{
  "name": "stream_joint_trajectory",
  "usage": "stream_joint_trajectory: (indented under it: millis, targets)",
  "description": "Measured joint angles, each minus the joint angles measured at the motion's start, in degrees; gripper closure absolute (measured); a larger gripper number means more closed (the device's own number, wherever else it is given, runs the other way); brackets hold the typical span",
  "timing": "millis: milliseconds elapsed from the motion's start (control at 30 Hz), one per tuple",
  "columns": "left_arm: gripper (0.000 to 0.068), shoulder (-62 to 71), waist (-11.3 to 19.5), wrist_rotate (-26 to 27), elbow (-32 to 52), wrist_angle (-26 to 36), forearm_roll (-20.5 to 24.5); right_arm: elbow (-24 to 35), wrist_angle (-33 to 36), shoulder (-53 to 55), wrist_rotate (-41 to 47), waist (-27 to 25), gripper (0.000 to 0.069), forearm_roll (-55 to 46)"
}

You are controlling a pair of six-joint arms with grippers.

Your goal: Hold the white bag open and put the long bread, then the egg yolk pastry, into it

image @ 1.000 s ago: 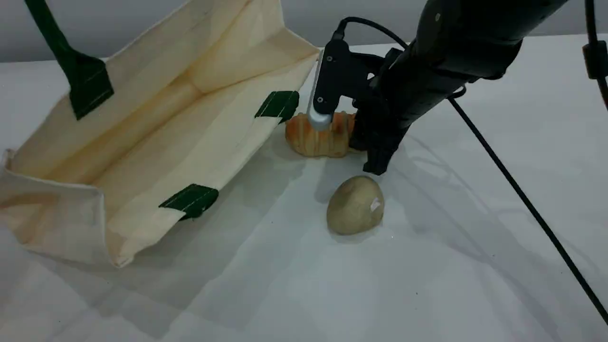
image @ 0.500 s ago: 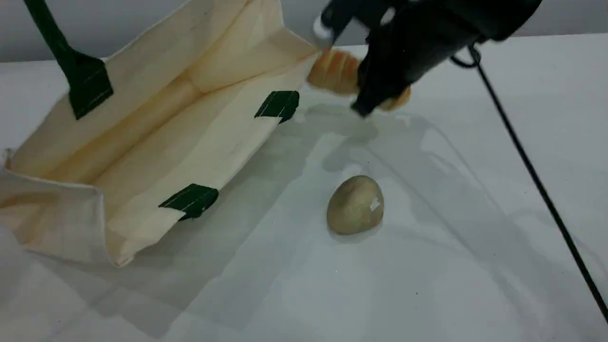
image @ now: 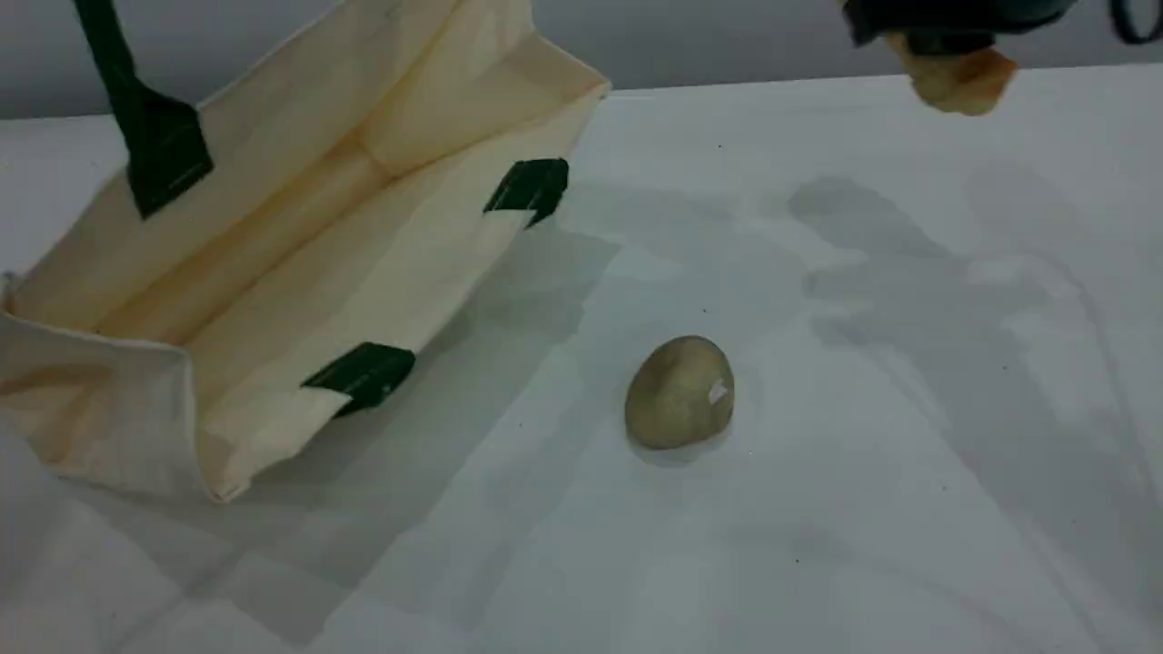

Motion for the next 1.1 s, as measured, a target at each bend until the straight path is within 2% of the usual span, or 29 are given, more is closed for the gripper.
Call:
stream_joint_trajectory:
  millis: [133,233,367,567,700,800,1100]
  targets:
    - [0.0596,0.1,-3.0,1.8,0.0,0.0,0.9,5.6,2.8,-7.6,0.1,0.5,0.0617,6.6]
    - [0.0596,0.1,-4.9,1.9,0.0,0.0,0.9,9.9,6.6,-13.1,0.1,0.6,0.0619,6.9]
    - [0.0596,0.1,-5.1,1.9,0.0,0.0,1.1,15.2,13.6,-18.3,0.1,0.6,0.0618,6.9]
    - [0.0596,0.0,-7.0,1.9,-1.3,0.0,0.7,21.4,25.5,-19.9,0.2,0.6,0.0618,6.7]
    - [0.0596,0.0,-8.9,0.9,-2.1,0.1,2.3,23.6,31.0,-19.8,0.2,1.1,0.0618,6.7]
    - [0.0596,0.0,-10.0,-1.3,-2.3,0.1,3.6,23.7,31.4,-20.1,0.2,3.6,0.0618,6.8]
    - [0.0596,0.0,-10.2,-3.0,-2.3,0.0,3.4,23.7,23.5,-20.2,0.2,15.5,0.0619,7.1]
